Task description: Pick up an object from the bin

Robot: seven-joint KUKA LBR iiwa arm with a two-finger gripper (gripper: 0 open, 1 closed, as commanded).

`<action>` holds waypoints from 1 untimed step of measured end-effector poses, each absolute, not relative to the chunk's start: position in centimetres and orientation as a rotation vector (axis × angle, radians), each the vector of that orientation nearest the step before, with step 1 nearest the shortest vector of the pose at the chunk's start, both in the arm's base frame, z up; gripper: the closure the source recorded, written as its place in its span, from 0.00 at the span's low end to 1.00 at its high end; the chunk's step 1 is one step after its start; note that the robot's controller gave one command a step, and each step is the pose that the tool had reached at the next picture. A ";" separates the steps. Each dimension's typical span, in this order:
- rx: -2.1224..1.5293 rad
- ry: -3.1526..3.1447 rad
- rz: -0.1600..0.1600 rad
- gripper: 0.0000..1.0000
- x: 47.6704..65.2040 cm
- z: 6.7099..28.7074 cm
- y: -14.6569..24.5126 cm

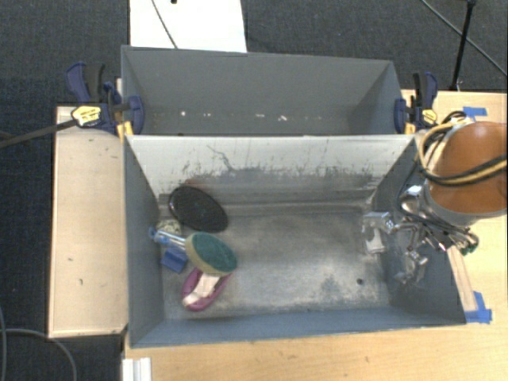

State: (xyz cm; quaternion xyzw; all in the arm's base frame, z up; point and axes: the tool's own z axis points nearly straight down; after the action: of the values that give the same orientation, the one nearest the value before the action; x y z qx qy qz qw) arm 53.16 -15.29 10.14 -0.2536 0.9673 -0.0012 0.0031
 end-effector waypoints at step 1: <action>-1.395 2.808 0.037 0.00 55.5 7.3 -13.7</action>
Offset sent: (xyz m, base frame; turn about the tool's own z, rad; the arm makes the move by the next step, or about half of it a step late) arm 0.0218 0.0016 -0.0298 -0.4096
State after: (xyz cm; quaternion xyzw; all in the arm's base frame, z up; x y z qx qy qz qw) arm 55.48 -13.67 7.25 -0.4448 0.8955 0.0117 0.0029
